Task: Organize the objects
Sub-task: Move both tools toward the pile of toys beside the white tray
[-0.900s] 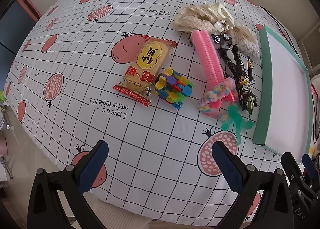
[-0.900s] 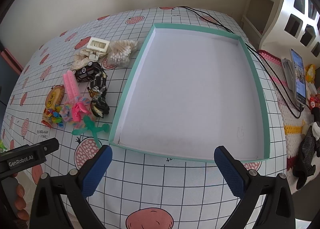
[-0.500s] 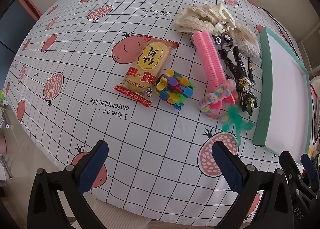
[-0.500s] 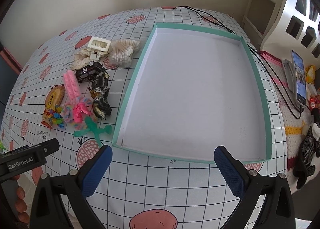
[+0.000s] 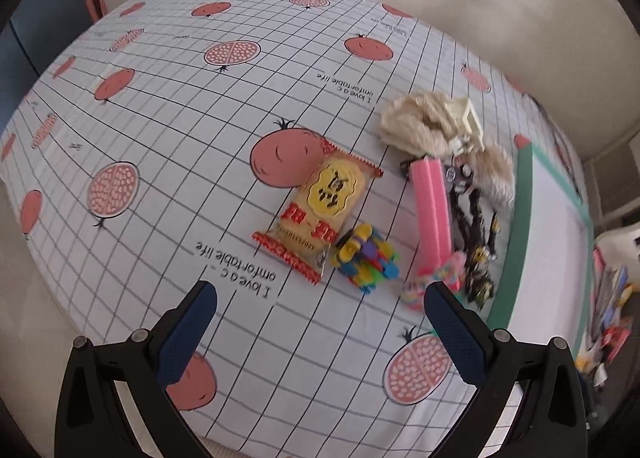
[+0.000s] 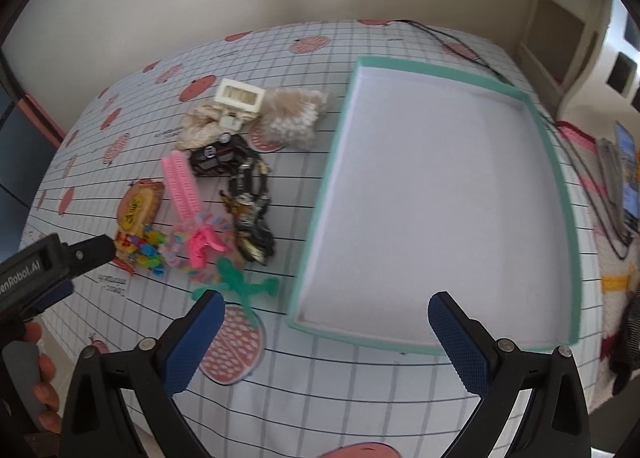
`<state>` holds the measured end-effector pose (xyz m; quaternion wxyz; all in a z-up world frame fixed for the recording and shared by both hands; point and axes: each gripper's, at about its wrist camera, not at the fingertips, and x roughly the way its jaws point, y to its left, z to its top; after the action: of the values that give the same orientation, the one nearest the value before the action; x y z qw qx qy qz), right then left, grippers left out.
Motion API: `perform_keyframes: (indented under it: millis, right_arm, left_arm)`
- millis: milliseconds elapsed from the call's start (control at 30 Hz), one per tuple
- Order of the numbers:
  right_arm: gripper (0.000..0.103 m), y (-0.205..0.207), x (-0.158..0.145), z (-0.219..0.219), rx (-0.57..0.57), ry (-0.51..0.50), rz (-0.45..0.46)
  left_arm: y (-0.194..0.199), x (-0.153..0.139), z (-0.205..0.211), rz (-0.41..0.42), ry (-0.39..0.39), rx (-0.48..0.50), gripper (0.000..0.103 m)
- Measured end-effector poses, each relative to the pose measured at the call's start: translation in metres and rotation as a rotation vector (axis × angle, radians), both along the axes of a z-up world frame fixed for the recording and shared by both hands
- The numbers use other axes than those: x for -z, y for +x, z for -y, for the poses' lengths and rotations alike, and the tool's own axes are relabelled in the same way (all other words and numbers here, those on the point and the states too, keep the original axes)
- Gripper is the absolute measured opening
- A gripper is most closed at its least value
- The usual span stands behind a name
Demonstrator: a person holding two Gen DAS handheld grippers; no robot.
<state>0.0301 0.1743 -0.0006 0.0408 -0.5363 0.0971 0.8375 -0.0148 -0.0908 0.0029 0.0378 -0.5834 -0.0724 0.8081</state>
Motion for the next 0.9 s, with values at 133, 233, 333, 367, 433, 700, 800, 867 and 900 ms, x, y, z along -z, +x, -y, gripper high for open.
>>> perform_keyframes:
  millis: [133,233,333,367,433,700,800,867,900]
  right_arm:
    - [0.103,-0.008,0.002,0.008,-0.006,-0.050,-0.008]
    - [0.103,-0.015,0.002,0.014,-0.025,-0.066,-0.022]
    - [0.103,-0.020,0.002,0.023,-0.054,-0.054,-0.027]
    - [0.103,-0.021,0.002,0.025,-0.068,-0.047,-0.029]
    - [0.102,-0.022,0.001,0.030,-0.089,-0.025,-0.035]
    - [0.085,-0.026,-0.001,0.041,-0.163,-0.041,-0.053]
    - [0.081,-0.029,-0.002,0.042,-0.162,-0.068,-0.071]
    - [0.078,-0.033,-0.001,0.043,-0.154,-0.092,-0.078]
    - [0.075,-0.035,-0.001,0.044,-0.150,-0.109,-0.082]
  left_arm:
    - [-0.007,0.003,0.005,-0.005,0.040,-0.043,0.103]
    - [-0.011,0.006,0.009,-0.012,0.033,-0.052,0.103]
    - [-0.014,0.012,0.007,0.006,0.049,-0.074,0.103]
    - [-0.016,0.014,0.007,0.011,0.061,-0.086,0.103]
    - [-0.020,0.015,0.007,0.016,0.087,-0.099,0.103]
    - [-0.030,0.012,0.001,0.003,0.096,-0.103,0.103]
    - [-0.034,0.016,0.001,0.009,0.092,-0.105,0.103]
    - [-0.036,0.017,-0.001,0.016,0.091,-0.113,0.103]
    - [-0.036,0.017,-0.001,0.017,0.091,-0.110,0.103]
